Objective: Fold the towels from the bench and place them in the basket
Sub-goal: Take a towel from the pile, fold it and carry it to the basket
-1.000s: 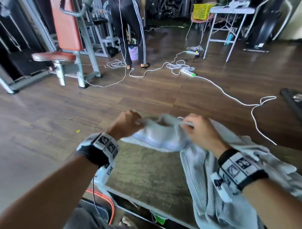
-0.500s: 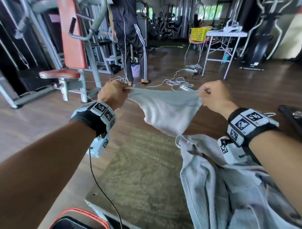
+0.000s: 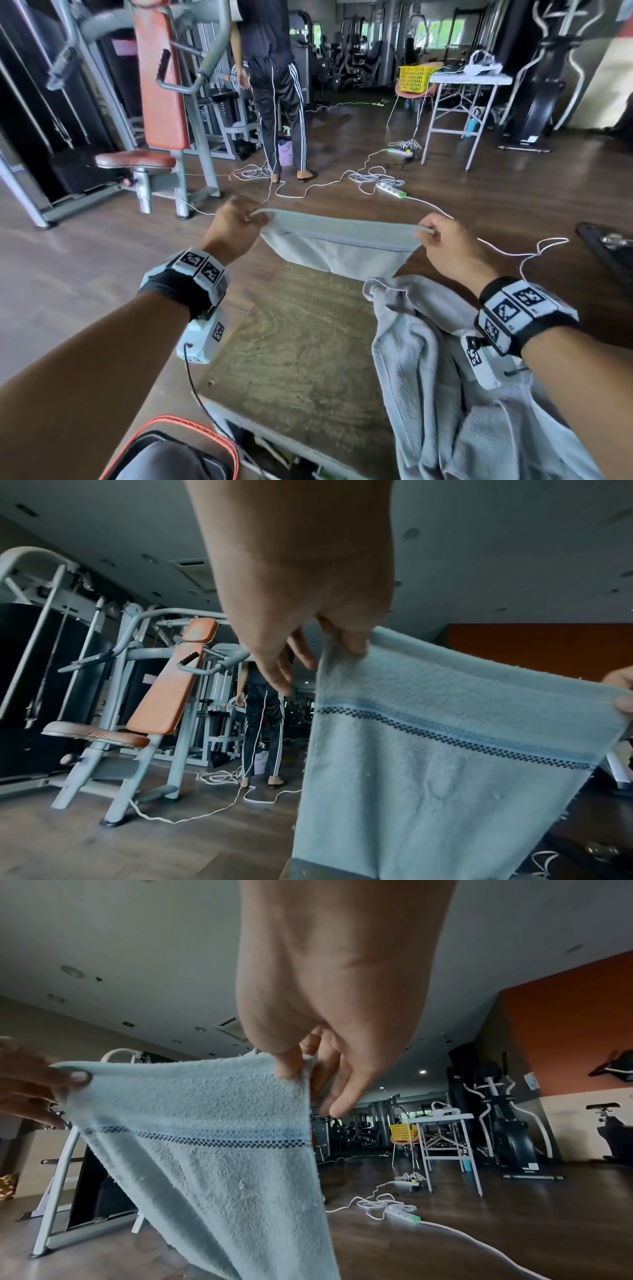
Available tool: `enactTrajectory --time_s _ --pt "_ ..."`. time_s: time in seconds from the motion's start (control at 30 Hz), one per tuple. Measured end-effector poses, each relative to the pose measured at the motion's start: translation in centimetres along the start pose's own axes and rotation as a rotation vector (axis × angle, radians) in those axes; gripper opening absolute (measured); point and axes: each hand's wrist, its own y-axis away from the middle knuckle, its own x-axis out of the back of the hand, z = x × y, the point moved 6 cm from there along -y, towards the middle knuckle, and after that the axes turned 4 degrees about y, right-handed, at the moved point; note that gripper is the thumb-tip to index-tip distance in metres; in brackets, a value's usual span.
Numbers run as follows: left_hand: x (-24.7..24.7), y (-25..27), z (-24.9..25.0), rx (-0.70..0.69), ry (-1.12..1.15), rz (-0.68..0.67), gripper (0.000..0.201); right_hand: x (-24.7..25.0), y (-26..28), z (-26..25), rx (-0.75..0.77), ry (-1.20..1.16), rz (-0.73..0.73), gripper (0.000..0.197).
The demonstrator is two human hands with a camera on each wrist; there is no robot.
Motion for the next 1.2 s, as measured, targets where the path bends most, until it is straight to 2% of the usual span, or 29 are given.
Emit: enactTrajectory --time_s 0.13,0.27,0.37,0.47,0.57,0.63,0.83,0.93,1.03,1.1,1.2 --pt "1.1 4.3 0.6 0.033 0.188 -0.061 0.03 0.5 3.9 0.2 -0.044 -0.056 -0.057 0.011" --pt "3.1 8.6 2.1 0.035 0.17 -0.091 0.051 2.2 8.4 -0.9 -0.028 -0.107 -0.077 0.01" --pt "4.3 12.1 3.5 0.019 0.176 -0.139 0.049 3.5 12.1 -2.2 0.002 -0.122 -0.119 0.013" --pt "5.4 16.2 3.8 0.083 0.192 -0.214 0.045 3.9 15.8 -2.5 -0.013 -0.219 -0.248 0.009" --pt "5.3 20.8 4.2 0.236 0.239 -0.394 0.026 3.5 19.7 -1.9 -0.121 -0.269 -0.4 0.008" --pt "5.2 23.7 4.4 0.283 0.244 -0.509 0.017 3.1 22.1 -1.3 -0.18 -0.257 -0.494 0.007" --pt "3.9 28.3 2.7 0.401 0.205 -0.684 0.024 2.2 26.6 -0.4 -0.308 -0.259 -0.75 0.019" --pt "2.9 28.1 1.3 0.417 0.214 -0.645 0.022 1.7 25.9 0.2 -0.31 -0.251 -0.727 0.022" --pt "2.2 26.5 0.1 0.356 0.242 -0.501 0.018 1.0 23.3 0.9 -0.245 -0.185 -0.599 0.023" --pt "1.6 24.9 -1.0 0.337 0.28 -0.382 0.015 0.4 21.2 1.0 -0.217 -0.142 -0.497 0.017" --pt "0.5 21.9 -3.0 0.298 0.247 -0.245 0.024 -0.7 17.5 0.9 -0.172 -0.082 -0.354 0.014"
